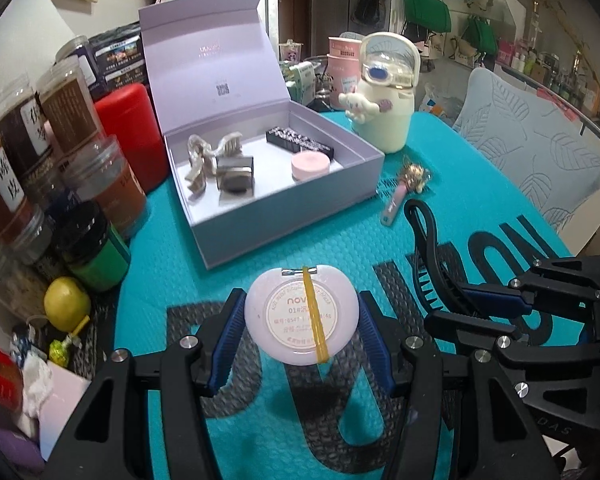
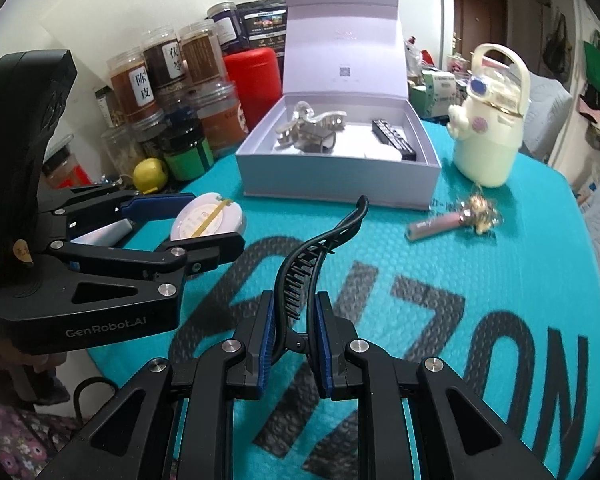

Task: Organize rigid objects
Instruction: 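Carry the white compact into the lavender box with the left tool while the right tool carries the clip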

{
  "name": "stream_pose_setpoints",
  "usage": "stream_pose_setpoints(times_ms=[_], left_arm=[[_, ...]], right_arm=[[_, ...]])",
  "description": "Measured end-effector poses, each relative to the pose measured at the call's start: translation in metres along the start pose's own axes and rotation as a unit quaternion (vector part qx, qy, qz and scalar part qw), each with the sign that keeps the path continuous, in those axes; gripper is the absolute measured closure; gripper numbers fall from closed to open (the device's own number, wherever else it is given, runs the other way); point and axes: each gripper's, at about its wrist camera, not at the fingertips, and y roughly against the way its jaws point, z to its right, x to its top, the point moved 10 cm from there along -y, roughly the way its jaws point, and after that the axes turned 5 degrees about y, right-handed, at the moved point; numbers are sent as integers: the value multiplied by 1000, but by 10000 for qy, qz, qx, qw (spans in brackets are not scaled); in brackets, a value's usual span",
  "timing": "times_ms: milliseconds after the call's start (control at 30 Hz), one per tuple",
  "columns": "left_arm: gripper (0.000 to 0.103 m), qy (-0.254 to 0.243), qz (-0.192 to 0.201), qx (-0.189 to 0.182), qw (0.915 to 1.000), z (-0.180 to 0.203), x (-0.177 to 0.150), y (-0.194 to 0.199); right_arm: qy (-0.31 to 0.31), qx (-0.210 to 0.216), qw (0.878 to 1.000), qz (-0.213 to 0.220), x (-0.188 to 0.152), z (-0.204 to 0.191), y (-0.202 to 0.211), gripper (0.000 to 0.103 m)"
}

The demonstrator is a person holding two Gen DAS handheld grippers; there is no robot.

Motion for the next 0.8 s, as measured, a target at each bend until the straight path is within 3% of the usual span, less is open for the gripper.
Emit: stream_pose_setpoints(times_ms=[267, 800], left_arm=[[48, -60, 103, 29, 9999, -6, 27, -3], [48, -68, 345, 168, 9992, -26, 78, -14]], right_arm=[[82, 232, 9997, 24, 26, 3, -5, 84], [304, 262, 9990, 211, 81, 23, -15, 84]])
